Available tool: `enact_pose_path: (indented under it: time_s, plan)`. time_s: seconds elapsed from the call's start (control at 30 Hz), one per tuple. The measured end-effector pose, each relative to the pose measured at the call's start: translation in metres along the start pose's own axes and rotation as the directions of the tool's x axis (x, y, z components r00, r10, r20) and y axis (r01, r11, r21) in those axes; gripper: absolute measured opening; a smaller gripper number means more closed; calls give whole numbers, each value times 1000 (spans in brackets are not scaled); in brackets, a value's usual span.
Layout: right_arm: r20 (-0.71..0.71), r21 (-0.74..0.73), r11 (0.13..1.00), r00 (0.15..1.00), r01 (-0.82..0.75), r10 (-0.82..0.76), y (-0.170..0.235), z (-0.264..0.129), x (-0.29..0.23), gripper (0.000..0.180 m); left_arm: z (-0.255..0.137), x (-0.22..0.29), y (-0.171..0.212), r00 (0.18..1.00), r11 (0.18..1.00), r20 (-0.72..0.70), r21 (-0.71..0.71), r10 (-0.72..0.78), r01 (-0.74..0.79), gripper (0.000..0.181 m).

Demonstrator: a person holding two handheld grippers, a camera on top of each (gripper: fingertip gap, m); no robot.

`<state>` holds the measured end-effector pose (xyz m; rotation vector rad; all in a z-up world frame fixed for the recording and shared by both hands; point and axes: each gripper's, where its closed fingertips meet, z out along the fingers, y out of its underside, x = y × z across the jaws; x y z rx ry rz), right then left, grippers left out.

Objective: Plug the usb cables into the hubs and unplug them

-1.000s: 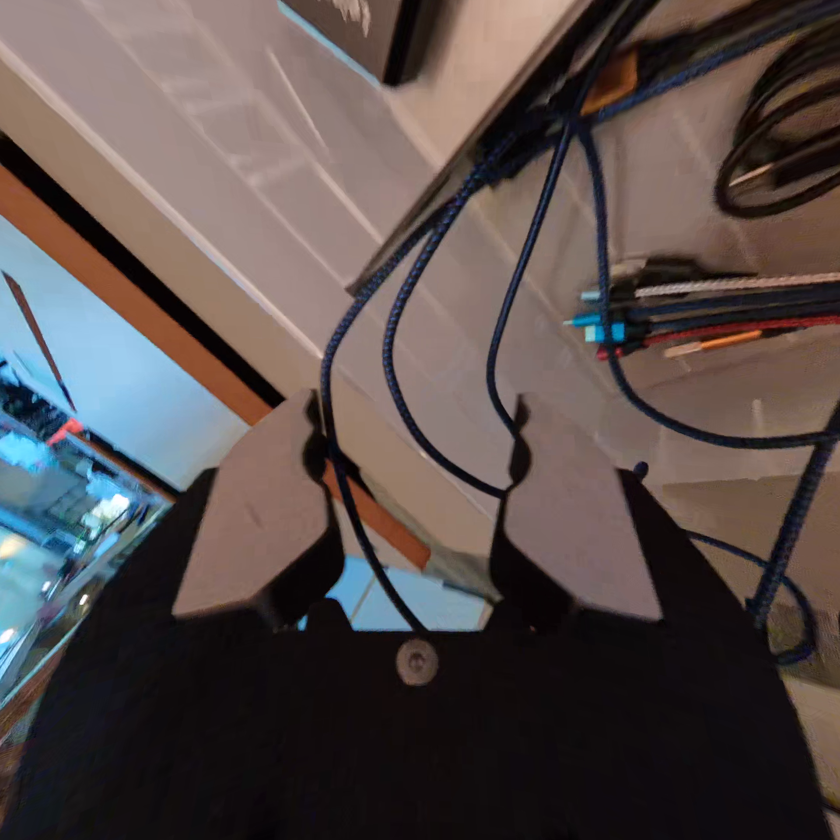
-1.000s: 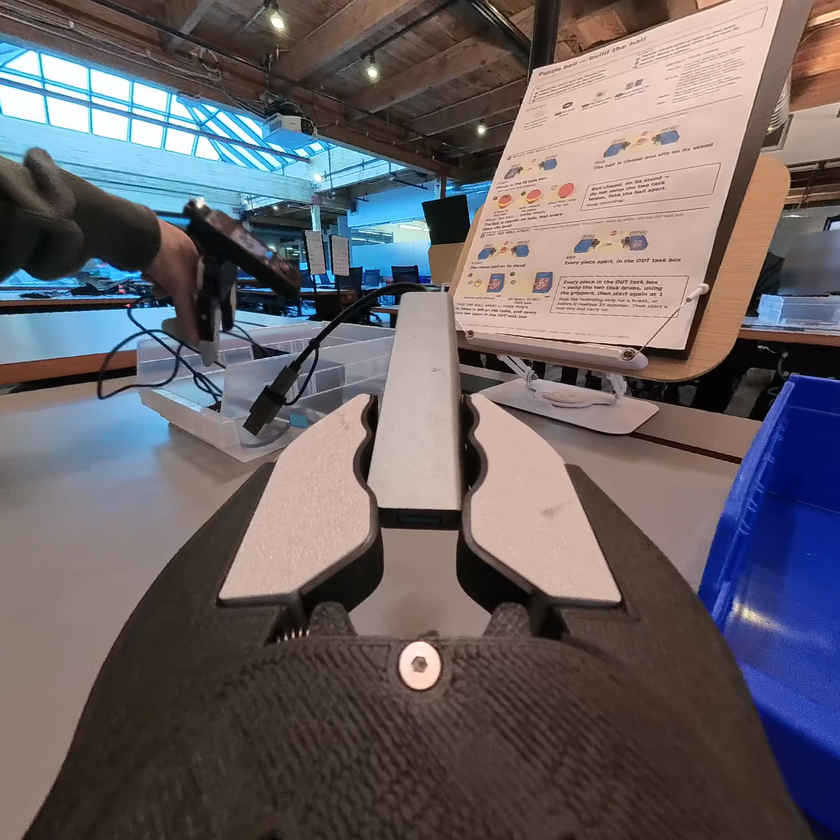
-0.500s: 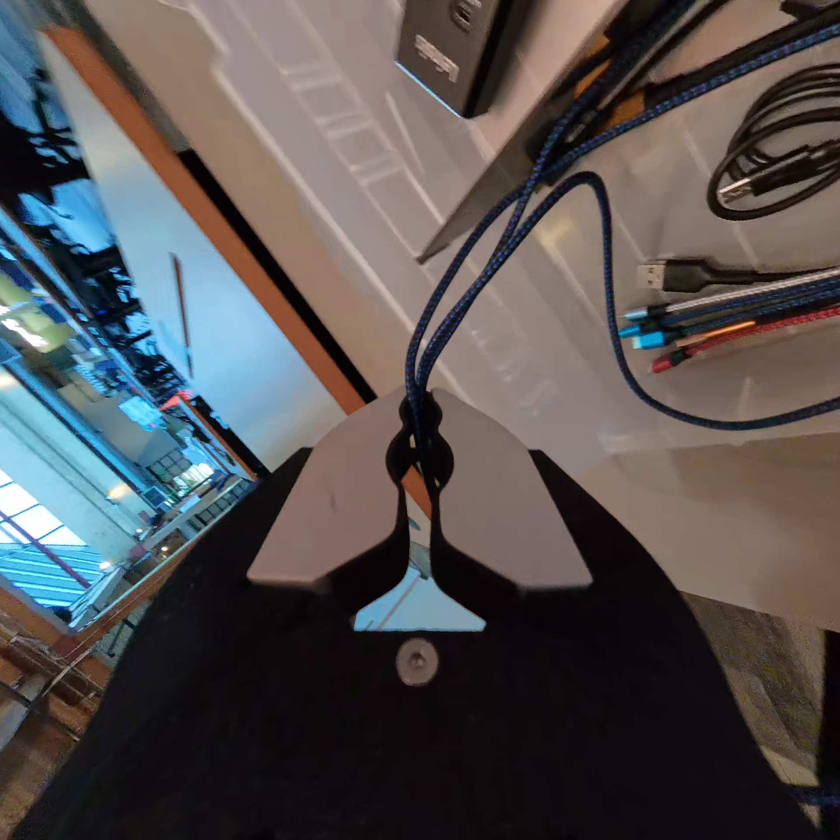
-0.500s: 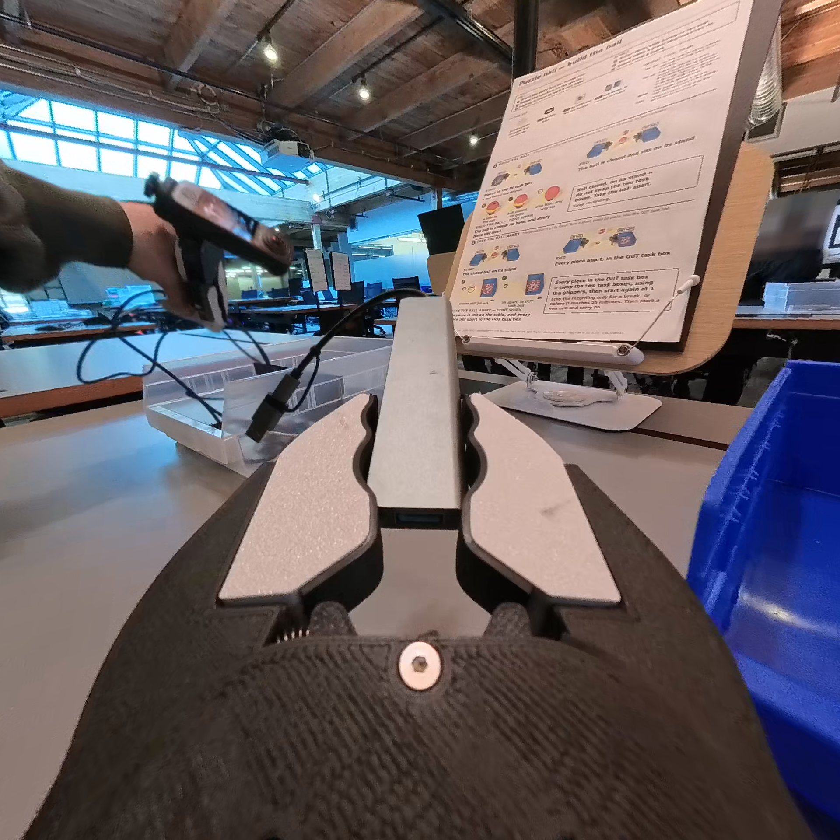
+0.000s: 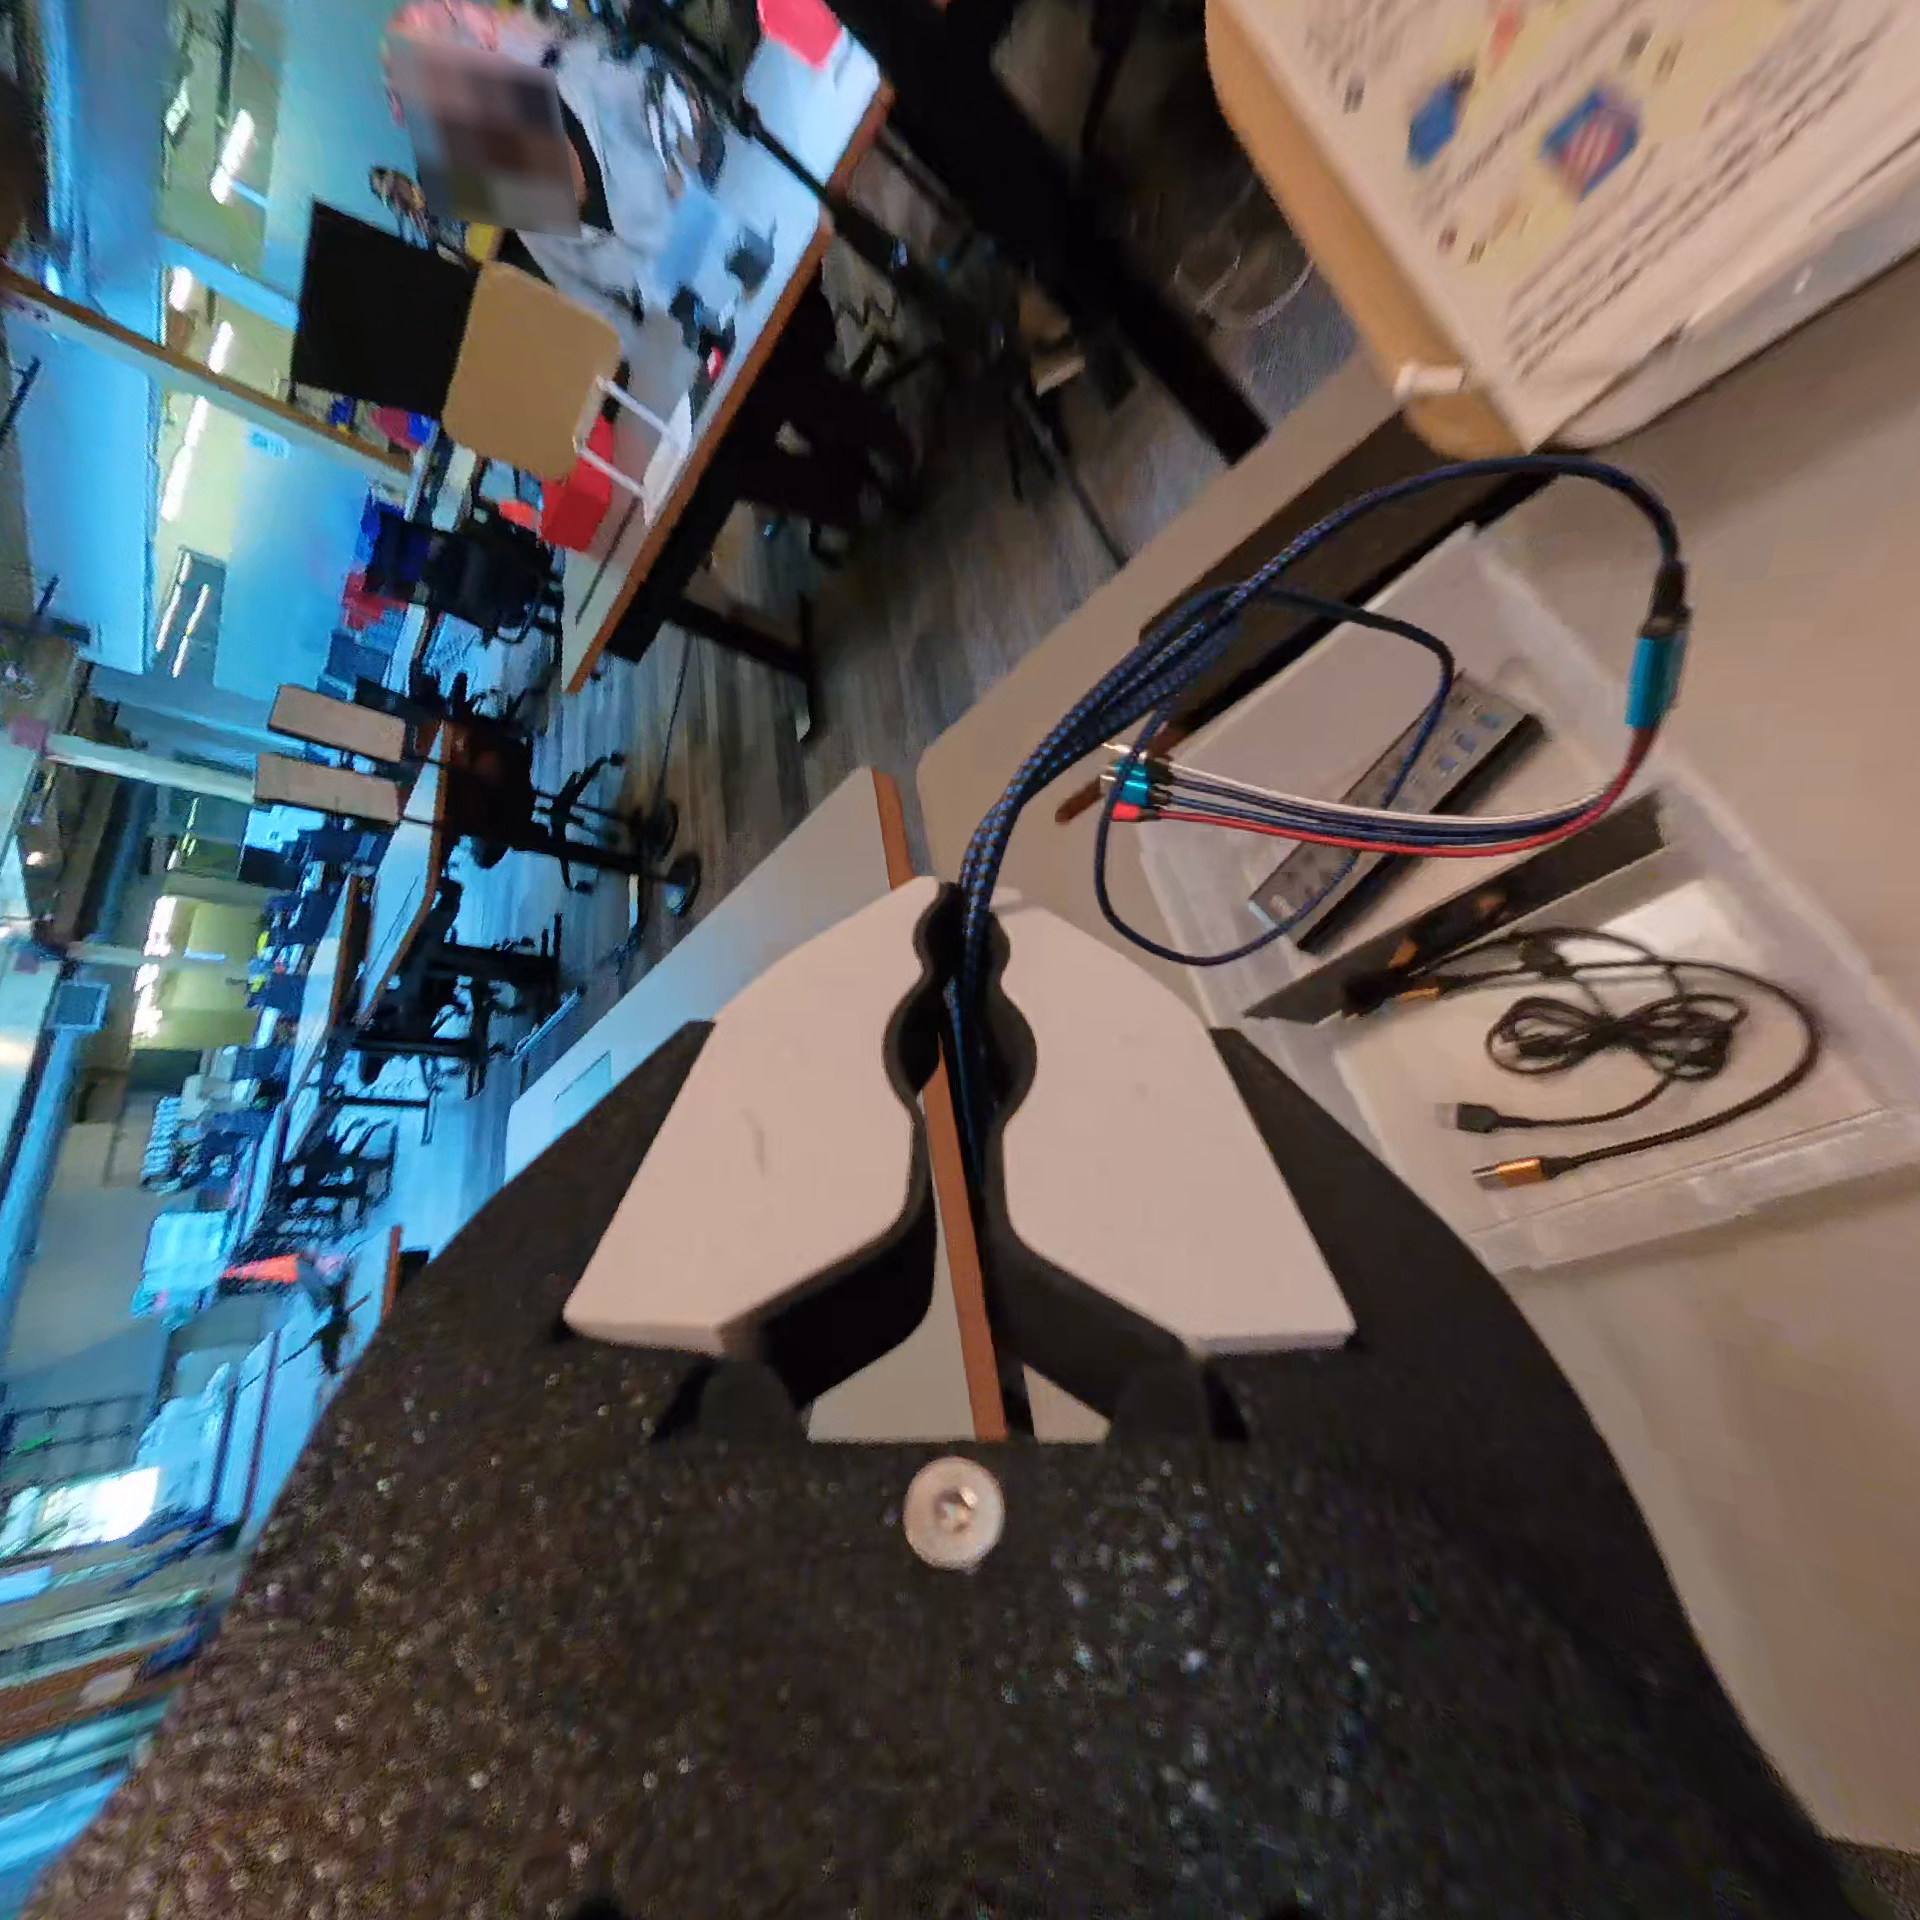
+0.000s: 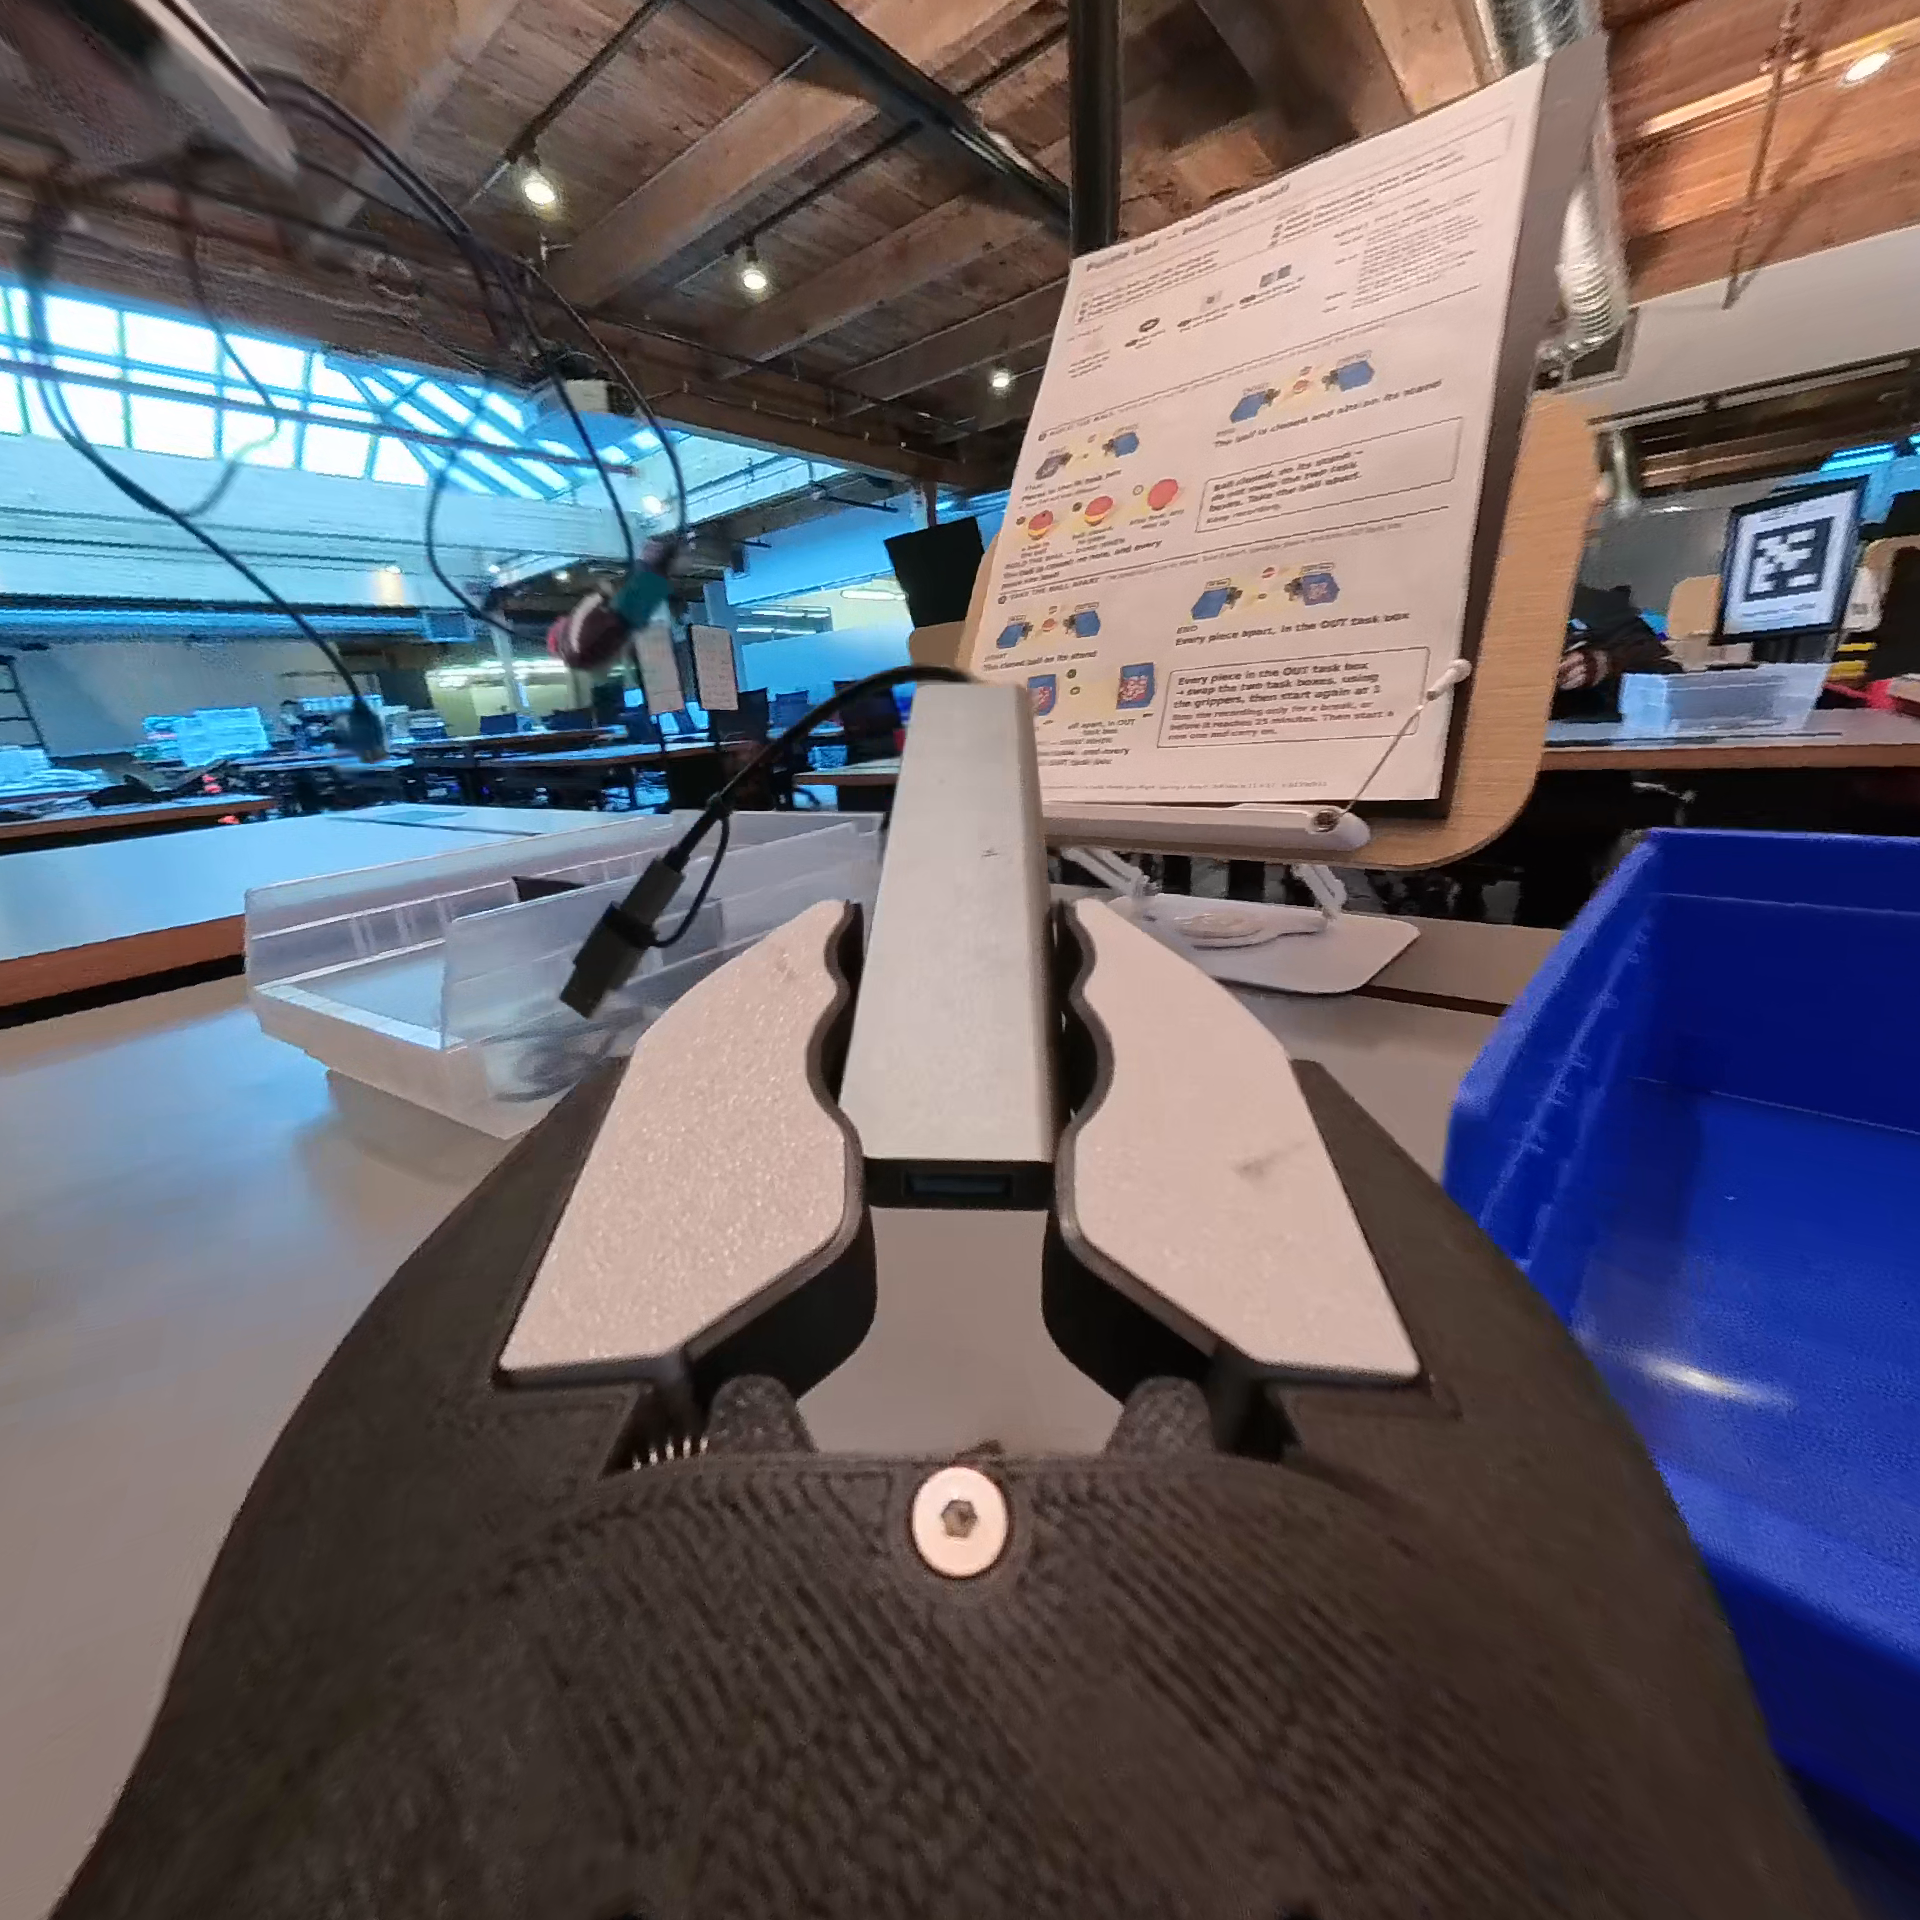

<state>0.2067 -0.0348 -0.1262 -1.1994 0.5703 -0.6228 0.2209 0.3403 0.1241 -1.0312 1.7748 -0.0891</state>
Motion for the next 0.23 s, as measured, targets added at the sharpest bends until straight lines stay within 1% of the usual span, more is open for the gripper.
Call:
enact_pose_path:
  time_s: [0.03,0.07,0.13,0.23]
  plan:
    - [-15,14,1000,1000,-2,2,-4,-2,4,36,-14,-3,-11,1000,998,-12,52,-23,24,2]
    - [-28,30,1000,1000,-6,7,-8,-4,9,36,-28,-2,-22,997,992,-52,112,-60,66,2]
    - [-61,48,999,998,-5,8,-16,-9,21,36,-51,12,-38,978,972,-177,182,-114,147,2]
    - [-101,72,997,995,-4,11,-27,-17,39,36,-67,45,-48,947,958,-312,236,-81,160,2]
